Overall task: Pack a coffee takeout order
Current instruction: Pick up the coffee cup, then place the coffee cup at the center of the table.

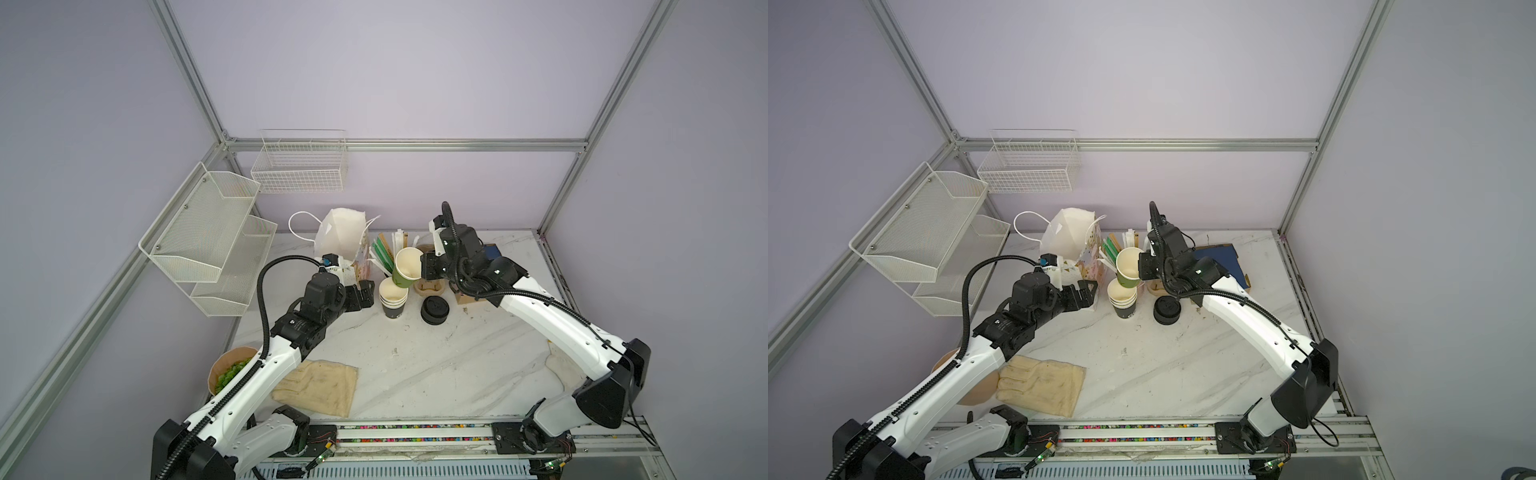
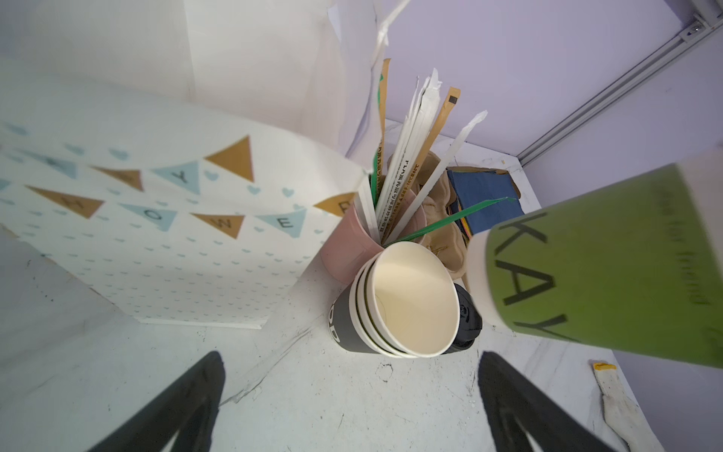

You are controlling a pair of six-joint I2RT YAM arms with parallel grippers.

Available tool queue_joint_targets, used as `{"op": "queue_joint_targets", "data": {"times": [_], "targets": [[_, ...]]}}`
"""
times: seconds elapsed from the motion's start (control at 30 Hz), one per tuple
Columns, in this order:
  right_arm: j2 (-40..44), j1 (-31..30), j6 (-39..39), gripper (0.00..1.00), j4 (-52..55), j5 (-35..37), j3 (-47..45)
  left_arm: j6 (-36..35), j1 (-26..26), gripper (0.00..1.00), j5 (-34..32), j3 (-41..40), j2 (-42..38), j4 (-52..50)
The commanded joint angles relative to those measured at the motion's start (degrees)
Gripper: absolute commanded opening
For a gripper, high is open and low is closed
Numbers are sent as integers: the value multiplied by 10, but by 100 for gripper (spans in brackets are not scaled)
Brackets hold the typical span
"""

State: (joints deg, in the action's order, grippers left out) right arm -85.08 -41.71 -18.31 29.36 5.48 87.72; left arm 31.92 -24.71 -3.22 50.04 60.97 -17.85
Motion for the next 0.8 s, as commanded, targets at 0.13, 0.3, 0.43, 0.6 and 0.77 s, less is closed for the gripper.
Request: {"op": "queue_joint_targets", "data": {"times": [0.13,0.3,0.43,0.6,0.77], "targets": [[109,-1,-16,0,42,74,-119,-43,10,100,34,119,34,-44],[153,6,-42,0,39,72,-201,-71,10,100,68,135,45,-25],[160,6,-59,0,36,69,-246,-80,11,100,60,136,48,1],[143,6,-76,0,12,57,-298,-94,12,100,65,119,51,30],[133,6,-89,0,-20,44,-335,-95,12,100,94,74,34,69]]}}
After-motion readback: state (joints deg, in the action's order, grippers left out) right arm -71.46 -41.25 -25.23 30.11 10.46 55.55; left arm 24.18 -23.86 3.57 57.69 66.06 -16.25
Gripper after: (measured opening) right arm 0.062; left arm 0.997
